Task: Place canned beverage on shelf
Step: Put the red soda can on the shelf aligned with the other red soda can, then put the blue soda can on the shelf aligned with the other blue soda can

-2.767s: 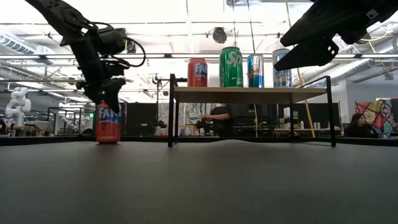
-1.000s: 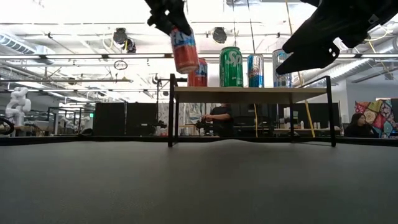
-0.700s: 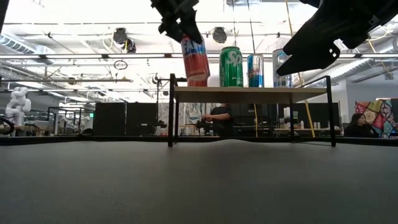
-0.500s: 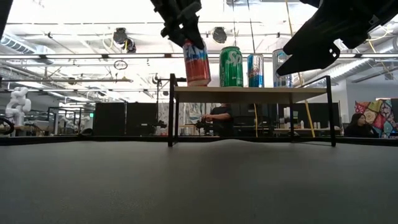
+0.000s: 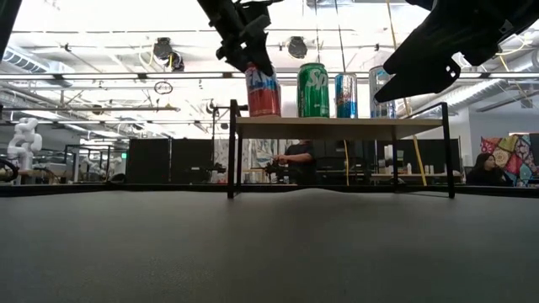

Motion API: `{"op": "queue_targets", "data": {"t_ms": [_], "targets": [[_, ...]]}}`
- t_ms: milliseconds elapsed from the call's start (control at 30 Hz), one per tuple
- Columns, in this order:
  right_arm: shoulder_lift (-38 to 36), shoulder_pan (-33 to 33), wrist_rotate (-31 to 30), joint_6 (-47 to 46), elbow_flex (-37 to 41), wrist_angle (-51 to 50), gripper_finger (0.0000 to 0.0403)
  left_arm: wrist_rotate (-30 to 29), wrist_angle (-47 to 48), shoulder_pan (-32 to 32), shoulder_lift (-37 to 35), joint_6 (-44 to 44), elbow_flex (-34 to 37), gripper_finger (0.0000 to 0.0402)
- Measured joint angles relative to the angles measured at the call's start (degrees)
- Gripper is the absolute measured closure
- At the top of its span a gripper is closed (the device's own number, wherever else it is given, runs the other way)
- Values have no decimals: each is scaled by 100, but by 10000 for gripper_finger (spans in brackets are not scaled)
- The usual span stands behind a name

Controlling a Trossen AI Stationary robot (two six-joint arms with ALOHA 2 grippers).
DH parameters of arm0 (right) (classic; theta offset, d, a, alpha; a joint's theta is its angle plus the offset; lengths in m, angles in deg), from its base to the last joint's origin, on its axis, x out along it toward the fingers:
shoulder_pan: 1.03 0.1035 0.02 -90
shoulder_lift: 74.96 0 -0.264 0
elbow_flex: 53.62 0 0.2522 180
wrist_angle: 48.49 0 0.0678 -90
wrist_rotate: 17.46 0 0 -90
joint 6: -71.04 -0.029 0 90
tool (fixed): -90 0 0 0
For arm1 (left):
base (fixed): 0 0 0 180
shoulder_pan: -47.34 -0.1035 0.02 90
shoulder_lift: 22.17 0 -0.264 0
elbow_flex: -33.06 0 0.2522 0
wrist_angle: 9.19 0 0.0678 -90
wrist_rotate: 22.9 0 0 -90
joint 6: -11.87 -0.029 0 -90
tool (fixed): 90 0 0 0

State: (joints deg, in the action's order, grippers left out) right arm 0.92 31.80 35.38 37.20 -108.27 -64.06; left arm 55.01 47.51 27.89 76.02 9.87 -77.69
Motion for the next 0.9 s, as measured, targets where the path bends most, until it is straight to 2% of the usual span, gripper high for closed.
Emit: {"op": "queue_targets", "data": {"t_ms": [467,733,900], "targets": [[0,0,0,-59,0,2,27,104,-118,-25,98,-37,-9,111],[0,-1,0,-68,0,5,27,52,-68,-26,-55,-46,-89,41],[0,-25,0,-151,0,26,27,-3,-46,-26,-63,-138,-179,17]]}}
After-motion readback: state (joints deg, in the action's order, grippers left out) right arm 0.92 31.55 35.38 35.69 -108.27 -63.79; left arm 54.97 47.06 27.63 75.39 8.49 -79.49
